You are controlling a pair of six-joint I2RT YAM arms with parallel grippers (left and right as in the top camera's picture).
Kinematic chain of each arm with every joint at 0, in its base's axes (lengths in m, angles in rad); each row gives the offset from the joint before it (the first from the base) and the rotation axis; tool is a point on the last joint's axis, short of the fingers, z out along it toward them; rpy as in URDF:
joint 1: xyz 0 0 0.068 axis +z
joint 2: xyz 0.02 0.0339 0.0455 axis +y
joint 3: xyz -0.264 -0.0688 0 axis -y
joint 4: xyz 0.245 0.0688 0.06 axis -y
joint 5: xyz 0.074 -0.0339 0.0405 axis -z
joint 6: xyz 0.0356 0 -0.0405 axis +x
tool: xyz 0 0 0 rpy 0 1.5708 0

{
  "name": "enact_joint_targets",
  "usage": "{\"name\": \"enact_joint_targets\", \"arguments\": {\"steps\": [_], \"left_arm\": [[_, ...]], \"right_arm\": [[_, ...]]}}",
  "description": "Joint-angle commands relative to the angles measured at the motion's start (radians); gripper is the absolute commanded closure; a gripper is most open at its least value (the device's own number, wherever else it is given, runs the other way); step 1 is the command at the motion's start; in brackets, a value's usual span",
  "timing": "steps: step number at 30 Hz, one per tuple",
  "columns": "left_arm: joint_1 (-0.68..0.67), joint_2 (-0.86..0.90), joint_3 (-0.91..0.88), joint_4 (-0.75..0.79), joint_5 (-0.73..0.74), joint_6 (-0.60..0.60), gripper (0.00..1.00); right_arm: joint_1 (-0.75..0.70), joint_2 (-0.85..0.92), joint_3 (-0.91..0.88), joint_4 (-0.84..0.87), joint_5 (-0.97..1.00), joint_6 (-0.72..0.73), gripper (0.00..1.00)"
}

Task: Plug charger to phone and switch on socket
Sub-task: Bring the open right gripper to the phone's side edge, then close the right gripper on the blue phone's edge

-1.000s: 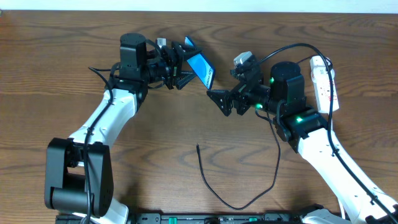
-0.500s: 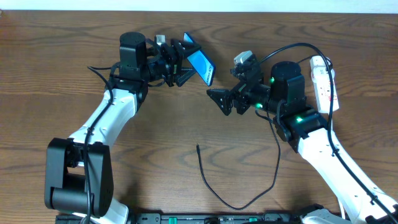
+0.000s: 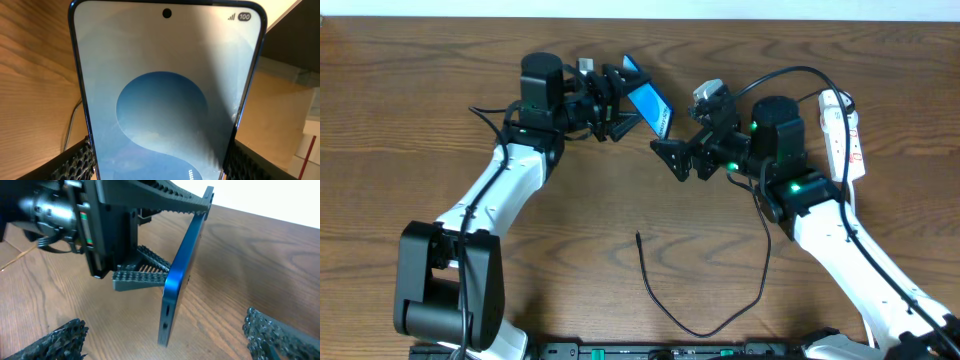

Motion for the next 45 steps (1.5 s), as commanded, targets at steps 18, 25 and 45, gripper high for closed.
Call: {"name": "enact_joint_targets", "arguments": {"steps": [18, 25, 45], "left_arm": [[-0.074, -0.028, 0.034, 0.013, -0.043, -0.035, 0.93], [-0.085, -0.028, 0.034, 0.013, -0.051, -0.035, 0.93], [-0.101, -0.028, 0.034, 0.013, -0.054, -0.034, 0.92]], "right_arm": [[0.012, 0.125, 0.023, 0.178, 0.043, 0.148, 0.12], [0.014, 0.125, 0.023, 0.182, 0.044, 0.148, 0.27], [0.014, 0.125, 0.023, 0.175, 0.043, 0.148, 0.73]]}}
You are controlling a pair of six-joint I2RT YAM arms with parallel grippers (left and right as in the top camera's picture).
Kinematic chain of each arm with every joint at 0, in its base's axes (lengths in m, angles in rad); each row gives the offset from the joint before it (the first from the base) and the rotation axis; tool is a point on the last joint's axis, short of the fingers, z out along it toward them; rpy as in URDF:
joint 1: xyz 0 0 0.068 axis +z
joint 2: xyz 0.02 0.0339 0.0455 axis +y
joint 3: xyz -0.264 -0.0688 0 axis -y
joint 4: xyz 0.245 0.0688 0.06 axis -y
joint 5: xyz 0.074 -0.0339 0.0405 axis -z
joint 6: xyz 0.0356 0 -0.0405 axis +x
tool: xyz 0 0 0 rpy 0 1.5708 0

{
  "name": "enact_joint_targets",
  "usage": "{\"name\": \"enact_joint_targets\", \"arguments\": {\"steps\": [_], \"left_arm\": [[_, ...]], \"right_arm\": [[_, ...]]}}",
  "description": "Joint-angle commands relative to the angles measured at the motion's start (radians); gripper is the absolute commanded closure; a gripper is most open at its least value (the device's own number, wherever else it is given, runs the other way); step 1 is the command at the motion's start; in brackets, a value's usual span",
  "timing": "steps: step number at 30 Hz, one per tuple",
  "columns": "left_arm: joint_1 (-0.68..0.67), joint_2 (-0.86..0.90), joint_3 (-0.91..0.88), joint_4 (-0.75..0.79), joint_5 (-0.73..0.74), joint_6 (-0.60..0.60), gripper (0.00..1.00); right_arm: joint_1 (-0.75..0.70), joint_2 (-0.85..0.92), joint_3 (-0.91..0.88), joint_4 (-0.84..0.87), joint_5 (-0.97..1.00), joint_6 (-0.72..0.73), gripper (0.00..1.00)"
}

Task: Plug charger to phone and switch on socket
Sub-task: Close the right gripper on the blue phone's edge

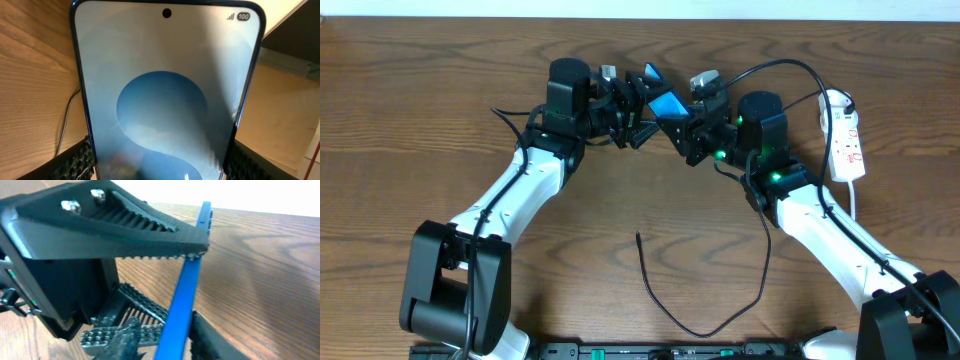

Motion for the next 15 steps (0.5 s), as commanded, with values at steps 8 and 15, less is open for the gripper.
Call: {"name": "enact_joint_targets", "arguments": {"steps": [8, 15], "left_arm": [[-0.011, -0.028, 0.034, 0.012, 0.008, 0.002, 0.93], [-0.011, -0.028, 0.034, 0.012, 0.008, 0.002, 0.92]], "right_arm": [[0.005, 0.000, 0.021, -0.006, -0.017, 0.001, 0.83], [0.005, 0.000, 0.021, -0.008, -0.017, 0.001, 0.99]]}}
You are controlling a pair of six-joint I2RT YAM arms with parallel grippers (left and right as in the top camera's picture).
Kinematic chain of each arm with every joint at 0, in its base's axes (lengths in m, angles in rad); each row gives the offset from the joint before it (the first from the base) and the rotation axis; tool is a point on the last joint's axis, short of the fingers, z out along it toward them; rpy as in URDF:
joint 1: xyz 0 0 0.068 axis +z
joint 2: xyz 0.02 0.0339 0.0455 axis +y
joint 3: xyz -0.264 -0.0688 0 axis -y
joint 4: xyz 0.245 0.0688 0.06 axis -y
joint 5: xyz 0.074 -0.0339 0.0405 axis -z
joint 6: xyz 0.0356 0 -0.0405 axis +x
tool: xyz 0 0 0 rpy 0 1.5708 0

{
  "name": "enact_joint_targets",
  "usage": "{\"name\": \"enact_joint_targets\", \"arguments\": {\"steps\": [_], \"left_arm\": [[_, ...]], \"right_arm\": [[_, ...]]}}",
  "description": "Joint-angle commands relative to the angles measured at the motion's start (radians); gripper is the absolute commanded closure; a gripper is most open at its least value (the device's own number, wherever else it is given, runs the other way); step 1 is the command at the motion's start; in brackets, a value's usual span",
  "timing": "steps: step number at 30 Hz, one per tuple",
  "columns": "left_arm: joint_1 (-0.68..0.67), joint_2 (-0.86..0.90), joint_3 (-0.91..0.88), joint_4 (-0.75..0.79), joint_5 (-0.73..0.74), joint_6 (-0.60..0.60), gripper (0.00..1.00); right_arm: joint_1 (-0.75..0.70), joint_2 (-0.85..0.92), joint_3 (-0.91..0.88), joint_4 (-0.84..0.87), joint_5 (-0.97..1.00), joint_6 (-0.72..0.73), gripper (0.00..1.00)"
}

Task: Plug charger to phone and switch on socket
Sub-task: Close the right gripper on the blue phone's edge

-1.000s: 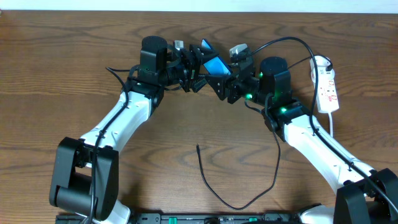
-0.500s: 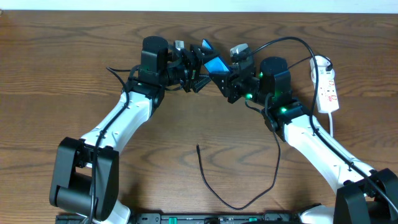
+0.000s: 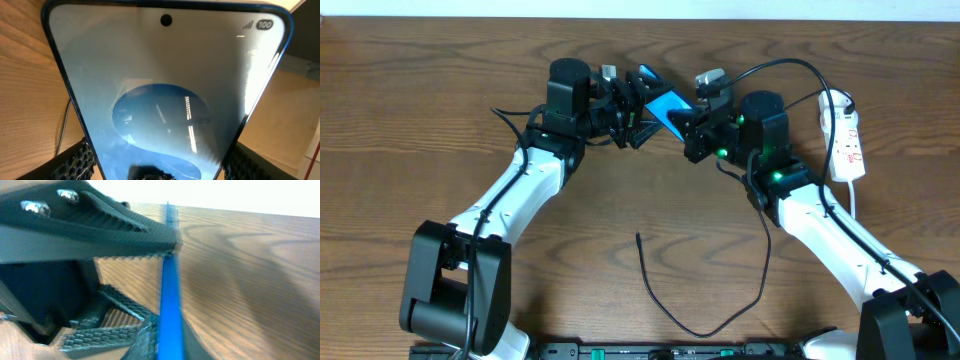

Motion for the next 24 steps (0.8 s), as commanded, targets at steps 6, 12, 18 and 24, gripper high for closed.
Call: {"name": "enact_joint_targets", "arguments": {"steps": [6, 12, 18, 24], "left_arm": [[-0.009, -0.028, 0.034, 0.010, 0.010, 0.002, 0.42], [-0.009, -0.028, 0.034, 0.010, 0.010, 0.002, 0.11], [-0.008, -0.028, 0.034, 0.010, 0.016, 0.002, 0.10], [0.005, -0.028, 0.034, 0.010, 0.056, 0.002, 0.09]], "right_arm": [[0.014, 0.000, 0.021, 0.005, -0.070, -0.016, 0.99], [0.014, 0.000, 0.021, 0.005, -0.066, -0.016, 0.99], [0.006, -0.001, 0.021, -0.002, -0.032, -0.016, 0.99], [-0.022, -0.001, 0.021, -0.027, 0.020, 0.023, 0.99]]}}
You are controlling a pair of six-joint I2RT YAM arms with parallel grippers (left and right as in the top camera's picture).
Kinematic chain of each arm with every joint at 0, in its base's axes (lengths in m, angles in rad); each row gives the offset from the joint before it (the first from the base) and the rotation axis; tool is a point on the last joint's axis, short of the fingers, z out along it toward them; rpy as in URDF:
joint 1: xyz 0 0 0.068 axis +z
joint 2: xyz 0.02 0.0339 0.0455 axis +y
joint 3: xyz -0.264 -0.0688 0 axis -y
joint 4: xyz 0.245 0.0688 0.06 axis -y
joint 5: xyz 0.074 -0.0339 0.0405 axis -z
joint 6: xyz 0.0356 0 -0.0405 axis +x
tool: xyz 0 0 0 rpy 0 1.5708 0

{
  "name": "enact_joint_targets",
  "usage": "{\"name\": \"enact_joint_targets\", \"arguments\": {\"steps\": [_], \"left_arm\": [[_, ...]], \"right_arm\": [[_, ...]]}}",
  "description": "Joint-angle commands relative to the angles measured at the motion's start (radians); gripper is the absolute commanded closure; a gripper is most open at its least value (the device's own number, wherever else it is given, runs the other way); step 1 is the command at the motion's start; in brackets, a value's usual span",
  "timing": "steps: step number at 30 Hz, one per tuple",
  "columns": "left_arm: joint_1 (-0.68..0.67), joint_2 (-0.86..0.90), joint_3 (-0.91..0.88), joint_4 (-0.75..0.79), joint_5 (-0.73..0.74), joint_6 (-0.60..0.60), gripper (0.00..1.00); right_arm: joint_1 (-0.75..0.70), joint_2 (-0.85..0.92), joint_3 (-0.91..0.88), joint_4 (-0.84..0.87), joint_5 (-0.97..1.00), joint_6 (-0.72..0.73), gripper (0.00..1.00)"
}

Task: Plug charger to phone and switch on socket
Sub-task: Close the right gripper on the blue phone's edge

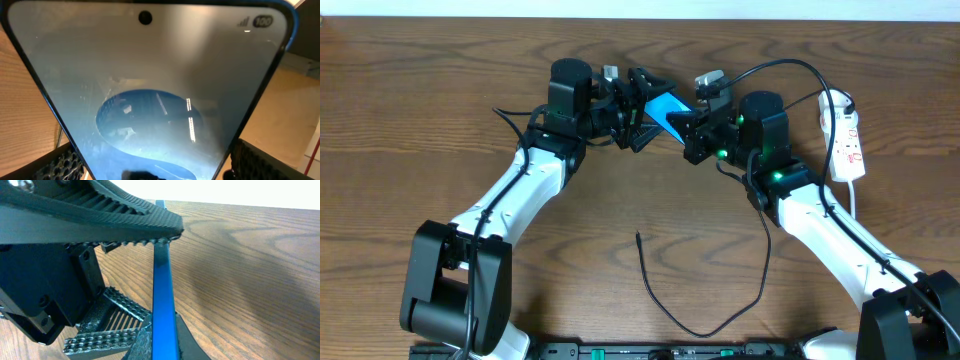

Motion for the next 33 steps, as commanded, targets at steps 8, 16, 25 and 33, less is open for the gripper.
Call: {"name": "enact_joint_targets", "arguments": {"steps": [8, 16, 25, 33], "left_arm": [[0.060, -0.027, 0.034, 0.011, 0.129, 0.014, 0.09], [0.131, -0.027, 0.034, 0.010, 0.203, 0.045, 0.09], [0.156, -0.027, 0.034, 0.010, 0.196, 0.060, 0.09], [0.156, -0.027, 0.034, 0.011, 0.158, 0.059, 0.09]], "right_arm": [[-0.087, -0.002, 0.021, -0.012, 0.033, 0.124, 0.99], [-0.133, -0.002, 0.021, -0.020, 0.022, 0.438, 0.99], [-0.132, -0.002, 0.021, 0.051, -0.130, 0.846, 0.99], [-0.100, -0.002, 0.021, 0.131, -0.190, 1.100, 0.99]]}}
